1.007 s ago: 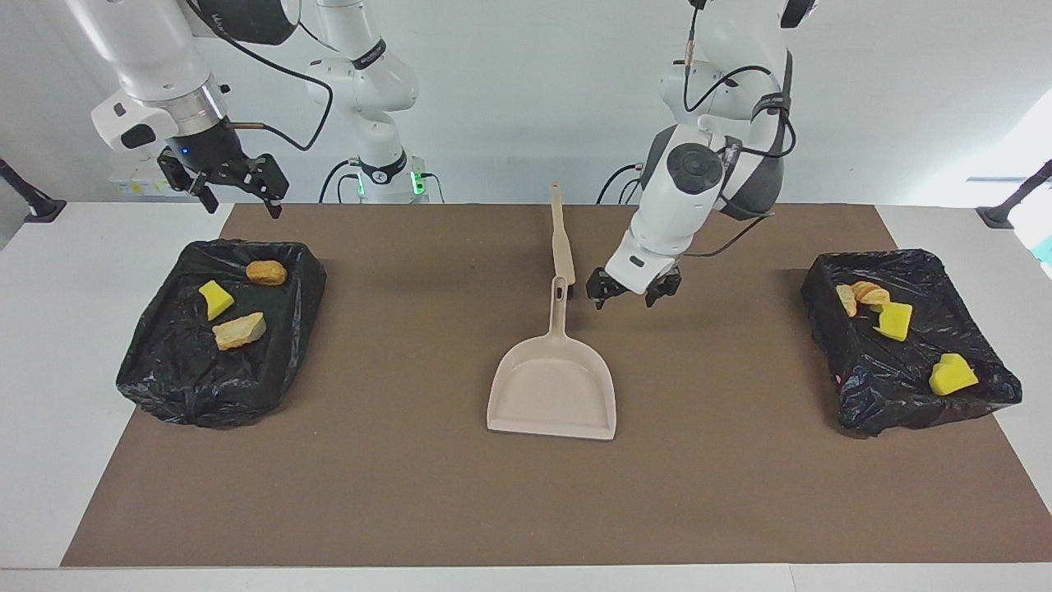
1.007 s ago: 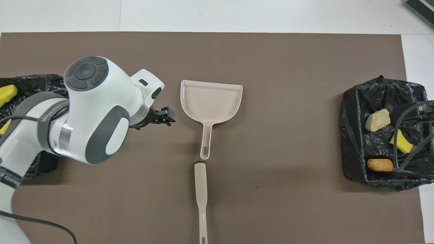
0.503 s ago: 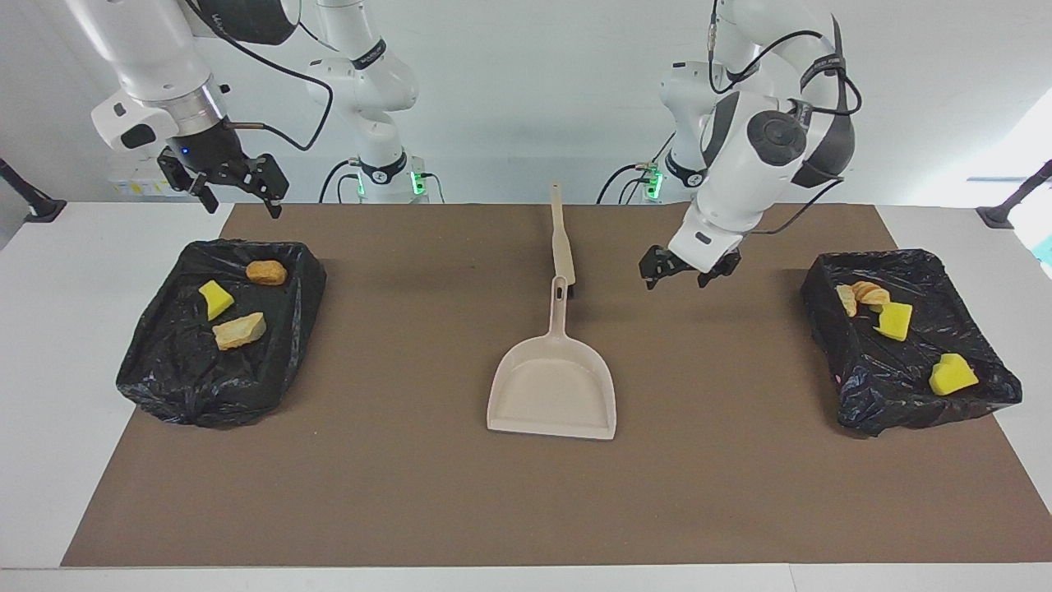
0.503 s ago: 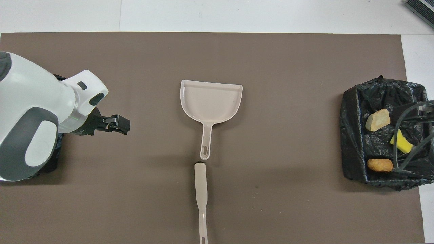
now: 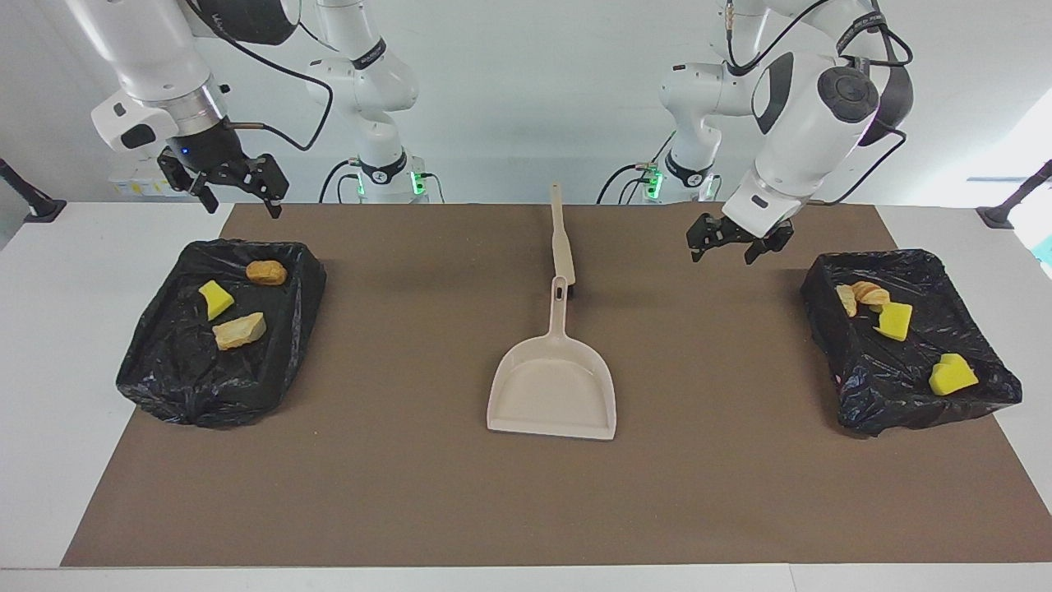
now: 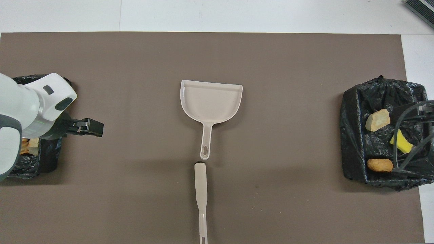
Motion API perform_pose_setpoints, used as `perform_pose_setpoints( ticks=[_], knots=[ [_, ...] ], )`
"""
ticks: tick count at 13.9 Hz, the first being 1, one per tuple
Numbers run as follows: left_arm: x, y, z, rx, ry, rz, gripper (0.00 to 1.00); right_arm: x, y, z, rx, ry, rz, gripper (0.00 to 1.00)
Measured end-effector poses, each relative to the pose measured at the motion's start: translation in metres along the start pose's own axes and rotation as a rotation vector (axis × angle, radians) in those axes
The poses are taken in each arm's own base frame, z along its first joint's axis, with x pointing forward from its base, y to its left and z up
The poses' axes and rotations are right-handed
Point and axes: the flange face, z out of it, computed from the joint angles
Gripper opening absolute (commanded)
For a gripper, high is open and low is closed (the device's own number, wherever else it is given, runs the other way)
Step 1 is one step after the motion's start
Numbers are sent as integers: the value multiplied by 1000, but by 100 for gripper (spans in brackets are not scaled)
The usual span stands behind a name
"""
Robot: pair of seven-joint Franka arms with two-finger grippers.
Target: Sweep and dump trash in bin
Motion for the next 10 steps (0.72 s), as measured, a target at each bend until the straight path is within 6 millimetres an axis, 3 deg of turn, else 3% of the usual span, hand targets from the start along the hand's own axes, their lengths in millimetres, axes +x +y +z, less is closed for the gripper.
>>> perform_pose_setpoints(
  ticks=[5,10],
  knots=[
    [-4,-42,-23,16,42,34,100,0,0,0,0,0,0,100],
    [-16,-74,-82,21,76,30,100,0,0,0,0,0,0,100]
  ],
)
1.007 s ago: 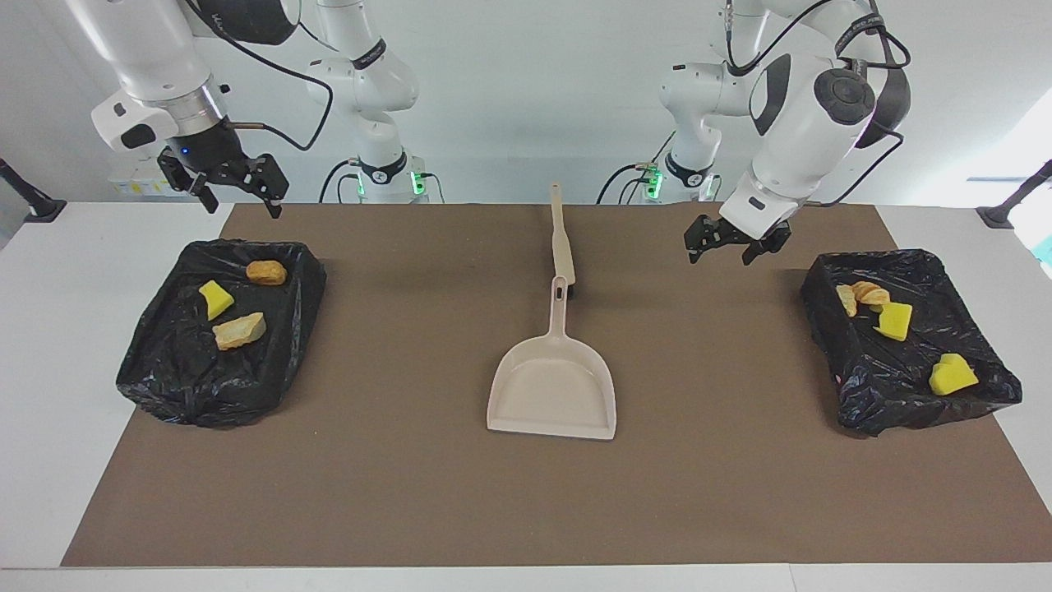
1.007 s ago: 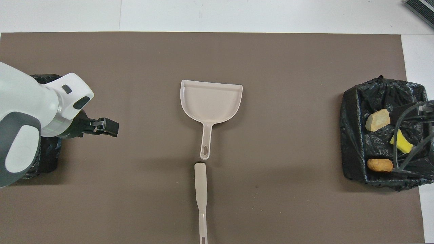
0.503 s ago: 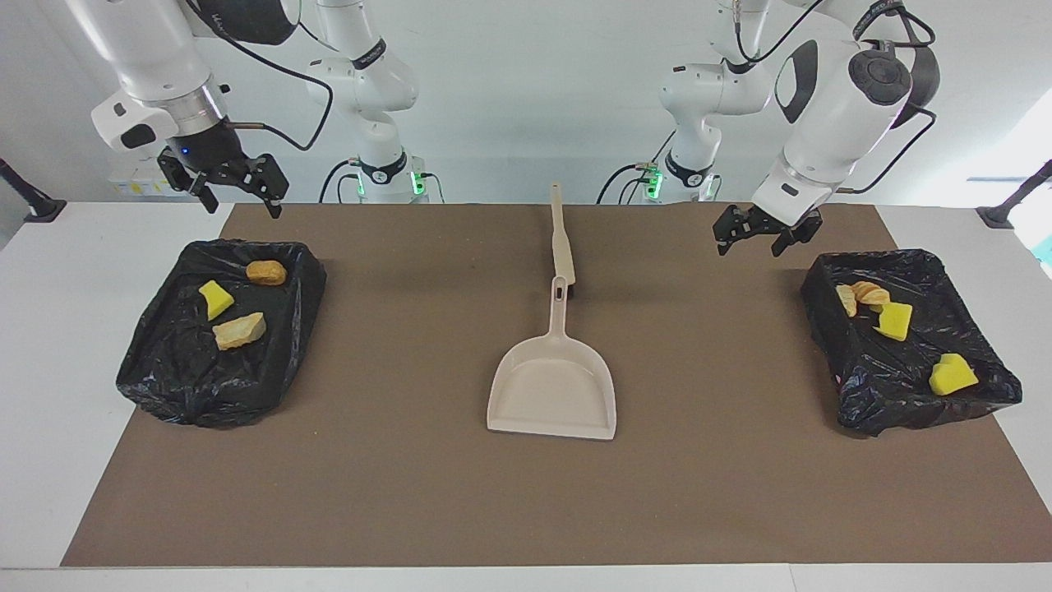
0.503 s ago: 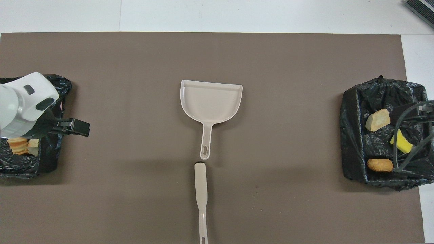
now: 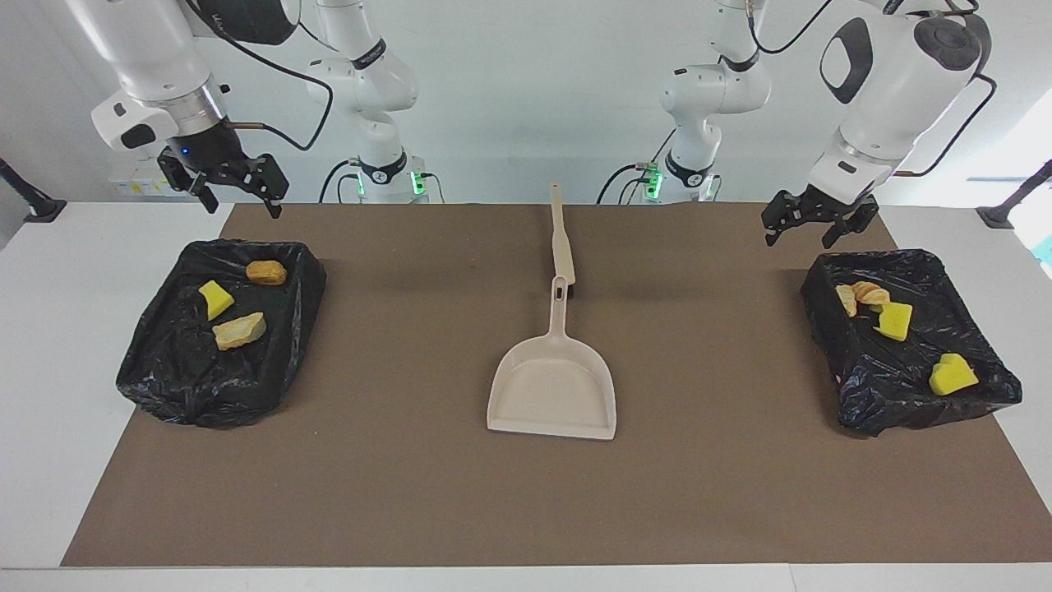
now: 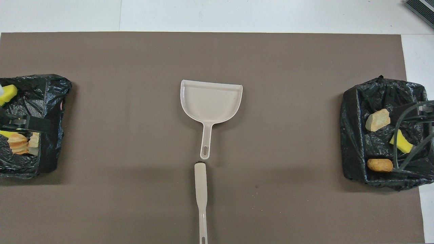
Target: Sweep and dump trash in bin
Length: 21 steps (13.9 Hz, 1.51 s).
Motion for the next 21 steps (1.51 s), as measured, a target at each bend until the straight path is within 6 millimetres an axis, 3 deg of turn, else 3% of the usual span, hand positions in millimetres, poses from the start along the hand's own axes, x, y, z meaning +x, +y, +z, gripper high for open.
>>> perform_pose_setpoints(
  ticks=[3,21],
  knots=[
    [-1,-5,-11,2,15,-9,100,0,0,0,0,0,0,100],
    [-2,-4,-10,1,1,-7,100,-1,0,-1,0,2,0,100]
  ],
)
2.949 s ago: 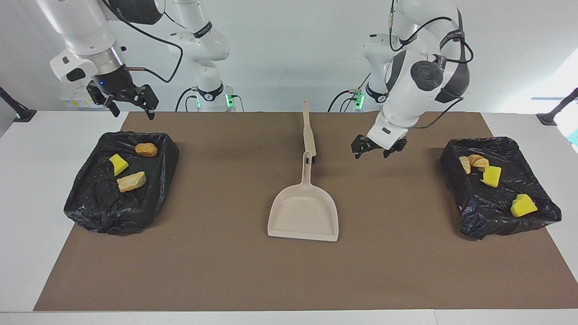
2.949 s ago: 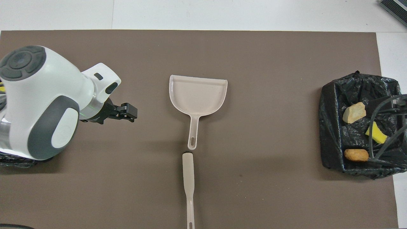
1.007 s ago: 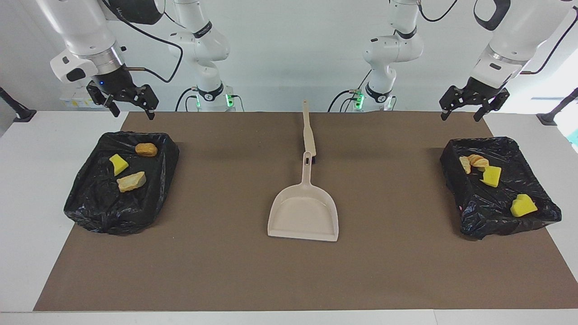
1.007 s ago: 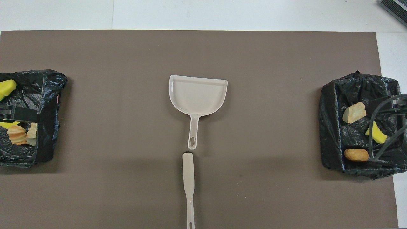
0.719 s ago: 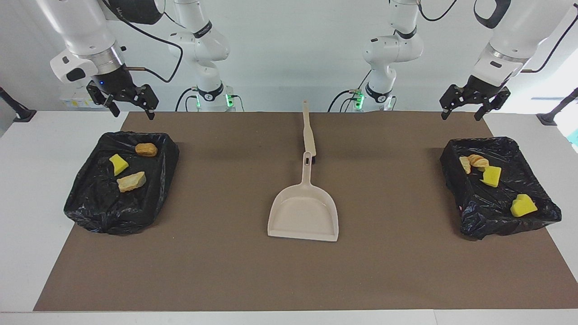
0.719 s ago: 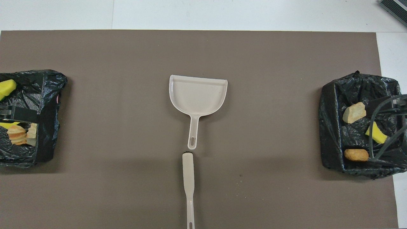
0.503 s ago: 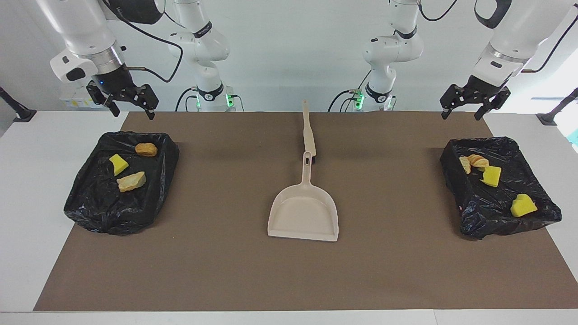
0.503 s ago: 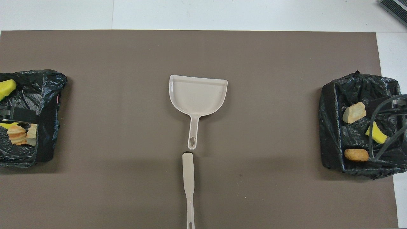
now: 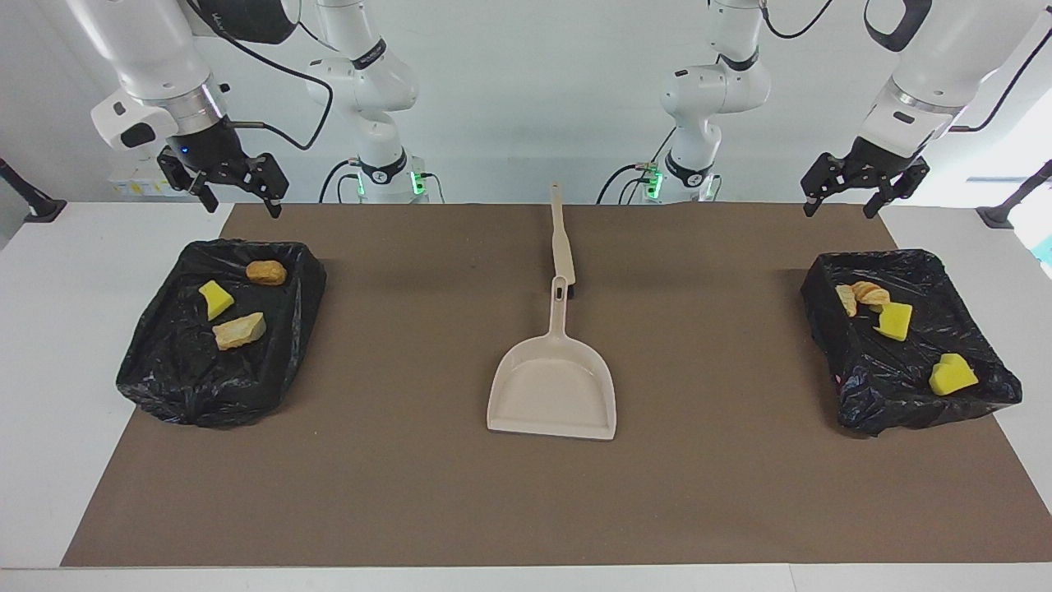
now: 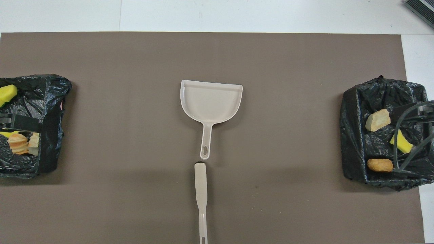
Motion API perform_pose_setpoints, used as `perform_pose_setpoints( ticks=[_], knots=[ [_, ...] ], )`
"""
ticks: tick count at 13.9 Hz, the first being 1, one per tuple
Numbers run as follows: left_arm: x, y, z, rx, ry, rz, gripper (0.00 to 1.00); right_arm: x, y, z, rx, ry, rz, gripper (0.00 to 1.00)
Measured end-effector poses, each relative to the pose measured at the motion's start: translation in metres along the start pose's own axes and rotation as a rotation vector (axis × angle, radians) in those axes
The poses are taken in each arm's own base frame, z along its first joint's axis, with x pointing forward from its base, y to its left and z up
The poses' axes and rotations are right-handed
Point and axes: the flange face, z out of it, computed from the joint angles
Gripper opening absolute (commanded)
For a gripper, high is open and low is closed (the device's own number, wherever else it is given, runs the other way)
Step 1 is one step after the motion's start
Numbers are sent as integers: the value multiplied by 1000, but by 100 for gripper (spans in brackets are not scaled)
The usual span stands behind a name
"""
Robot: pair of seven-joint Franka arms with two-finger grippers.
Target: Sweep and dump trash in bin
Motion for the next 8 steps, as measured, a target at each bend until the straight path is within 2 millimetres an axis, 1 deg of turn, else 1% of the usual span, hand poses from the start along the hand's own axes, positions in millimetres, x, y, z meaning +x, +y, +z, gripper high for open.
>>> perform_pose_setpoints(
  ticks=[8],
  knots=[
    [0,-2,-1,-1,0,-2,100,0,0,0,0,-1,0,100]
  ],
)
